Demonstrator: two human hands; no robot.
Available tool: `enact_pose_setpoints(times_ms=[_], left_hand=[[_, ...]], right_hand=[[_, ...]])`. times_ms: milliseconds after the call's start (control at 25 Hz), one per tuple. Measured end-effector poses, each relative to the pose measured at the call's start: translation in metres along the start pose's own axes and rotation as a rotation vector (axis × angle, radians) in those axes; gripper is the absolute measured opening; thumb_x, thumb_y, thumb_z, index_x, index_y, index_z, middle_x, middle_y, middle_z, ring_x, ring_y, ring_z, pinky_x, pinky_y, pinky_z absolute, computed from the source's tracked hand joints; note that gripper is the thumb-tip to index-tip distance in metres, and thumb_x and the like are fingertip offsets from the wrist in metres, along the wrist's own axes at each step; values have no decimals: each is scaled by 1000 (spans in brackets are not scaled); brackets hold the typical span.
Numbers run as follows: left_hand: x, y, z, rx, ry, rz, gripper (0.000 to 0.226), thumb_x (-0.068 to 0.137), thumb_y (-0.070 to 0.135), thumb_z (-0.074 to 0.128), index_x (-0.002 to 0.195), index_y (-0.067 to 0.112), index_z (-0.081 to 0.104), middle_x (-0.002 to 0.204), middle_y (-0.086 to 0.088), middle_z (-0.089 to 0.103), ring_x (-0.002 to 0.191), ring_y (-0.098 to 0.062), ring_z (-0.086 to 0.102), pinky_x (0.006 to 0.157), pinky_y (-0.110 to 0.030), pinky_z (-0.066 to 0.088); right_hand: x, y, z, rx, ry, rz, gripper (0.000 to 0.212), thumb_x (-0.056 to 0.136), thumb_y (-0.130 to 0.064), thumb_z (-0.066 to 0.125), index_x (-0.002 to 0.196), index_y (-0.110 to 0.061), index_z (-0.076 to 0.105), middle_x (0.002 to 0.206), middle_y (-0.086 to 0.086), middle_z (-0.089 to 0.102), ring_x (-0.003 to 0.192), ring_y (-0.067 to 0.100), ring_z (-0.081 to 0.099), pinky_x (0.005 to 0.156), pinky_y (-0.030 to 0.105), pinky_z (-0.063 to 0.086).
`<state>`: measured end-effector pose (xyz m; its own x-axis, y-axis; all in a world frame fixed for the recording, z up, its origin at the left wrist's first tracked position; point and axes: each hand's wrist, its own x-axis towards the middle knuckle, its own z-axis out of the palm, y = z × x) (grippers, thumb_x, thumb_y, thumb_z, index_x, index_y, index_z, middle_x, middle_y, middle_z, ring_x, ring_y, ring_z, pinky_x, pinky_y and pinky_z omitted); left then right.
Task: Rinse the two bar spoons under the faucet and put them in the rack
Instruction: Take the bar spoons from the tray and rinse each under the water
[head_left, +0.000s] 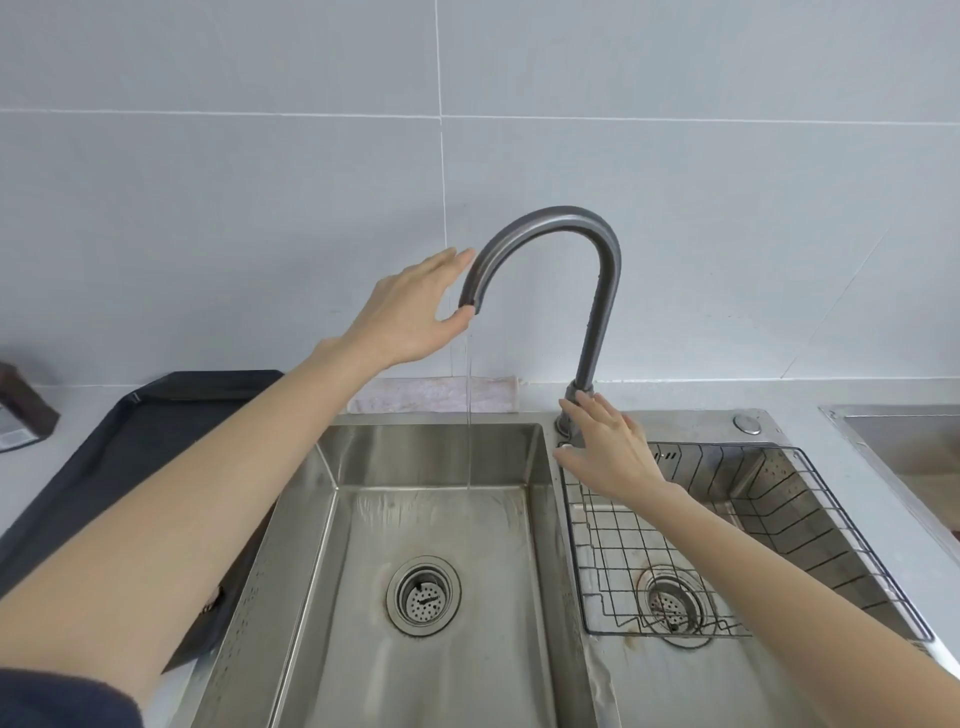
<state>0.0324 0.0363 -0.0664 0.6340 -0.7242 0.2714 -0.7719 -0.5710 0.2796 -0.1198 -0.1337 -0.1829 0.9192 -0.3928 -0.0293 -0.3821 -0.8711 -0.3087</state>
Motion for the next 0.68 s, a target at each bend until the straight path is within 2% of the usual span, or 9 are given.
enact_pose_setpoints(times_ms=[560,680], left_hand=[[-121,-79,13,2,-177,-269,63,88,36,48,143,18,21,152,-2,28,139,-22,26,111,-42,27],[-145,-105,24,-24,-243,-366,63,89,38,48,143,18,21,152,-5,26,138,-26,27,109,-46,28]], right_hand=[[-26,-118,44,68,-101,-142,63,91,-36,50,146,-20,23,158,5,16,147,18,8,120,41,8],[-26,-145,58,96,-142,-139,61,91,-34,50,145,-20,27,156,5,23,145,20,17,120,39,10]])
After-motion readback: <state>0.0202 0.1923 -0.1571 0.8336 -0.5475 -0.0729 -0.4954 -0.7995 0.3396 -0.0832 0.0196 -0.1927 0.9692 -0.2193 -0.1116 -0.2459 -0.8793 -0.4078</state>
